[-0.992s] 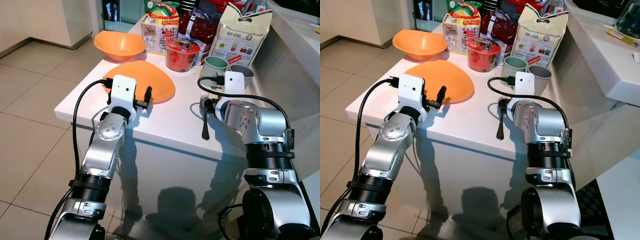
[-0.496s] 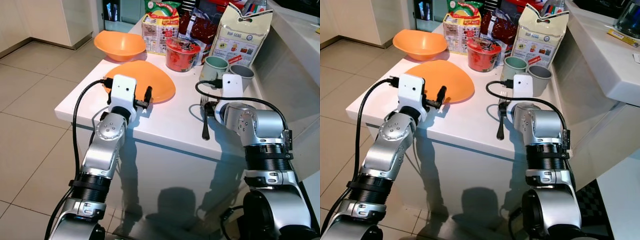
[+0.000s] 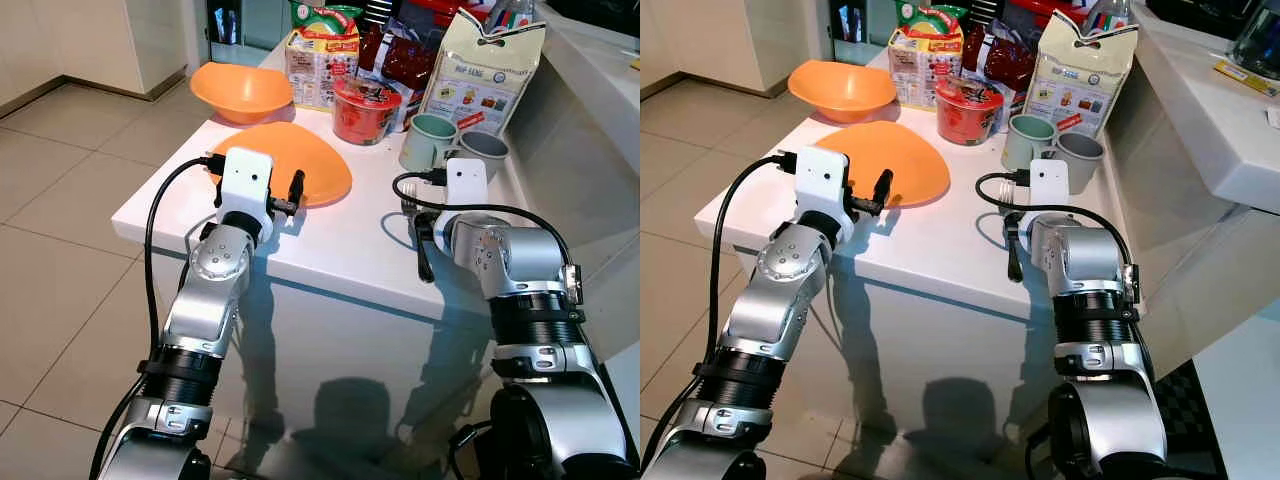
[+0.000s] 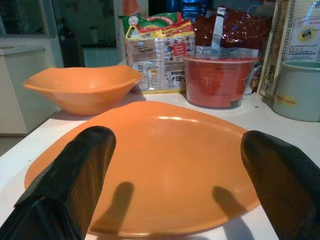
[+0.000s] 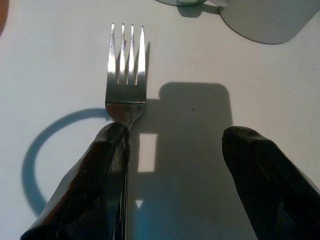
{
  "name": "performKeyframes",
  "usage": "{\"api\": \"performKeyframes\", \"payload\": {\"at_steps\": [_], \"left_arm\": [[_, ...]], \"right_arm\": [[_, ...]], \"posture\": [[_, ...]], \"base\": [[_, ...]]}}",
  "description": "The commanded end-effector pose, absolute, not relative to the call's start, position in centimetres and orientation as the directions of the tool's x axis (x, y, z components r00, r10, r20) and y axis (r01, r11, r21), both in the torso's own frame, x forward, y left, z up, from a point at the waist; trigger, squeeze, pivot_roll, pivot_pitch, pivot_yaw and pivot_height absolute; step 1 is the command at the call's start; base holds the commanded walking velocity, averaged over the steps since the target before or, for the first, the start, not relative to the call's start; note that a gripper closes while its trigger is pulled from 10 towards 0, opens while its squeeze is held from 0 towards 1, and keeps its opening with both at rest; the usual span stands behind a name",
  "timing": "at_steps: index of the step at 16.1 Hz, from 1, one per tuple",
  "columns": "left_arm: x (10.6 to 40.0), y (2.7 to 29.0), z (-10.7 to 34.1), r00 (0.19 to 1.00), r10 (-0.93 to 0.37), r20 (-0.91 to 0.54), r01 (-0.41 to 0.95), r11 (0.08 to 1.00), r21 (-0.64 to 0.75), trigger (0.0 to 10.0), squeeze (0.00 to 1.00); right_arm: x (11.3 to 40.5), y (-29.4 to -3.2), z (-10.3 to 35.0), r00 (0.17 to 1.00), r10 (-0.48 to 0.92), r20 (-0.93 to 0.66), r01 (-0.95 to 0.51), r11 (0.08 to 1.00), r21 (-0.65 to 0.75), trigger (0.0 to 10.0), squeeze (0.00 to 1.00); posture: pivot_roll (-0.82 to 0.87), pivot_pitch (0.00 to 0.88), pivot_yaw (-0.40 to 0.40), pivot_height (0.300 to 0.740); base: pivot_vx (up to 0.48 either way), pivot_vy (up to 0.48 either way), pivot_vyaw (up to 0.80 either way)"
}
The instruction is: Setting the table
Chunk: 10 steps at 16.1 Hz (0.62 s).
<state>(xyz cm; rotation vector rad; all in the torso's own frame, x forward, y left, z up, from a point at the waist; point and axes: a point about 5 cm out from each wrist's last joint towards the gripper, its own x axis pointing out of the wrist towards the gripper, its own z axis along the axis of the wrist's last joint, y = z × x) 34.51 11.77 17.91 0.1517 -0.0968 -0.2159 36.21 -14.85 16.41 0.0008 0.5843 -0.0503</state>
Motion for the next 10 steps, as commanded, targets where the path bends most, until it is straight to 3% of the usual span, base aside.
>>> {"api": "performKeyframes", "payload": {"at_steps": [1,6,7,10], "left_arm": [[34.33,11.37,17.92,0.971,-0.224,0.077,0.209,0.964,0.167,10.0,0.00],[34.31,11.37,17.93,0.972,-0.221,0.079,0.206,0.964,0.165,10.0,0.00],[34.29,11.36,17.93,0.972,-0.221,0.079,0.206,0.965,0.165,10.0,0.00],[34.24,11.35,17.93,0.972,-0.220,0.079,0.205,0.965,0.166,10.0,0.00]], "right_arm": [[35.56,-15.68,14.94,0.786,-0.083,-0.613,0.079,0.996,-0.034,10.0,0.00],[35.24,-15.46,14.57,0.764,-0.075,-0.641,0.074,0.997,-0.029,10.0,0.00],[35.07,-15.17,14.52,0.763,-0.053,-0.644,0.060,0.998,-0.012,0.0,0.00],[35.10,-14.72,14.98,0.779,-0.028,-0.627,0.047,0.999,0.014,0.0,0.00]], "posture": [[0.12,0.000,-0.153,0.740],[0.12,0.000,-0.156,0.740],[0.12,0.000,-0.157,0.740],[0.12,0.000,-0.158,0.740]], "base": [[0.000,0.000,0.00],[0.000,0.000,0.00],[0.000,0.000,0.00],[0.000,0.000,0.00]]}}
